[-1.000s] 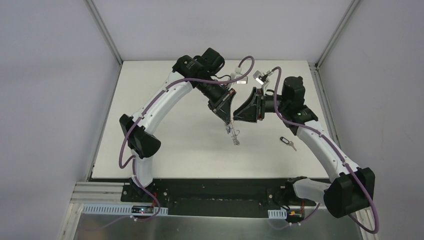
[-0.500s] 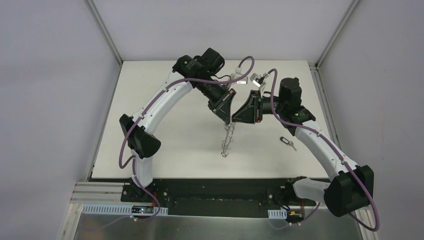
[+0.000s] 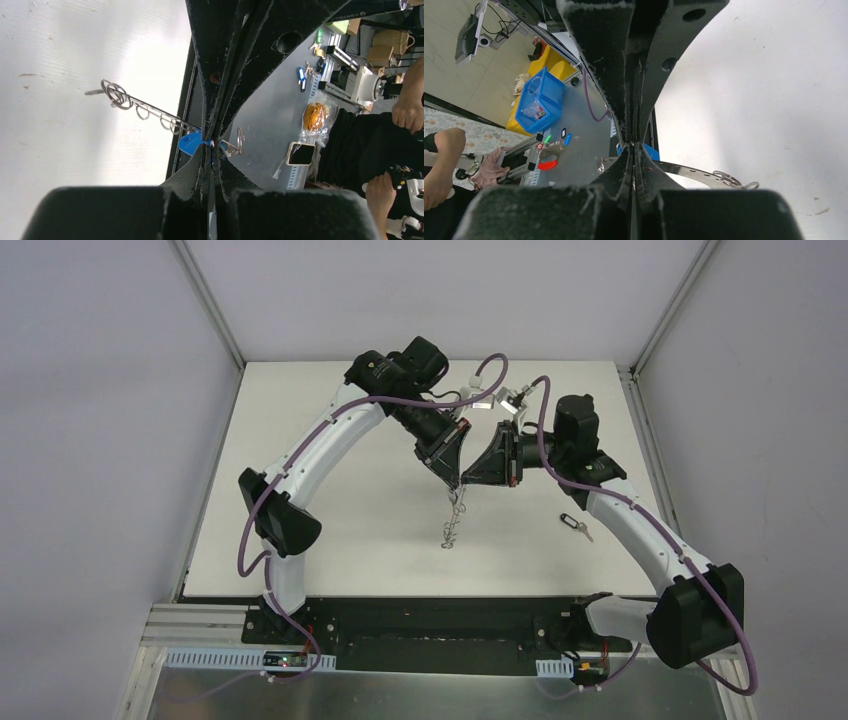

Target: Put the keys on the keyring

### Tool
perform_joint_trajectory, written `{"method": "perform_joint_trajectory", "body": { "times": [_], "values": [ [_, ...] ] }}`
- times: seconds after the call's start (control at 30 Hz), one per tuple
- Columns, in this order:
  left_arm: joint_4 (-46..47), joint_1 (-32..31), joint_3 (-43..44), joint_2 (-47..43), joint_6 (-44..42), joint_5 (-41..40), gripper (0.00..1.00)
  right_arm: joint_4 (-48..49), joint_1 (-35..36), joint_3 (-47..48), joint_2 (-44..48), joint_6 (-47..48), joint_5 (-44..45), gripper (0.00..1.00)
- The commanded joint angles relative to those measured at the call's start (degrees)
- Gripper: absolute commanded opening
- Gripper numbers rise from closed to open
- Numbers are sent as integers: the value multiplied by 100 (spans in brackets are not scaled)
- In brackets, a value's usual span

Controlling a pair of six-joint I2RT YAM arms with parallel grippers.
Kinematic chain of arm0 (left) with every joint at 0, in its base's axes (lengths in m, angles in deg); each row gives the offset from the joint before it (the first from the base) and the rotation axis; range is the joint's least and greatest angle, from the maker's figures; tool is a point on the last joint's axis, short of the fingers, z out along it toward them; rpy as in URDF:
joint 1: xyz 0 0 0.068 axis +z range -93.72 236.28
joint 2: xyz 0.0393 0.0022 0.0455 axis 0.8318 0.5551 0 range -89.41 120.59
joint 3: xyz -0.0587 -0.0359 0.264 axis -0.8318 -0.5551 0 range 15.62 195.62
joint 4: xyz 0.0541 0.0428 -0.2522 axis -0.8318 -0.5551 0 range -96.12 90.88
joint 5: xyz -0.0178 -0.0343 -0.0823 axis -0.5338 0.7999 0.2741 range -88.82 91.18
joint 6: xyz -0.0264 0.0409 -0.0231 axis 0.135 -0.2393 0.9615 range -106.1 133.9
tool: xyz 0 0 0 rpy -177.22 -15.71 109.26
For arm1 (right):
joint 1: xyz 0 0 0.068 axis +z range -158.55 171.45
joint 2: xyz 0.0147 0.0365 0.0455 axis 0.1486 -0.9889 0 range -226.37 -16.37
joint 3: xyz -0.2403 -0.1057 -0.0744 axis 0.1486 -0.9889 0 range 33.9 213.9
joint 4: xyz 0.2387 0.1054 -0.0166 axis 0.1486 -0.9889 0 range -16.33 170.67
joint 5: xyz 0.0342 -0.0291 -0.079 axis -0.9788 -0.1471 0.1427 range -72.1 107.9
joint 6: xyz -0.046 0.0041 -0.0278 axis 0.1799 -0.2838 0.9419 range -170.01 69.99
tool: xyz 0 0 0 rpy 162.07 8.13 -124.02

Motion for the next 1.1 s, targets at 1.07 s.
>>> {"method": "perform_joint_trajectory", "body": {
  "times": [1.07],
  "values": [
    [2840,555,-2095,-1125,796,1435,18,1258,-334,-67,162,-1065,174,0]
  ]
}}
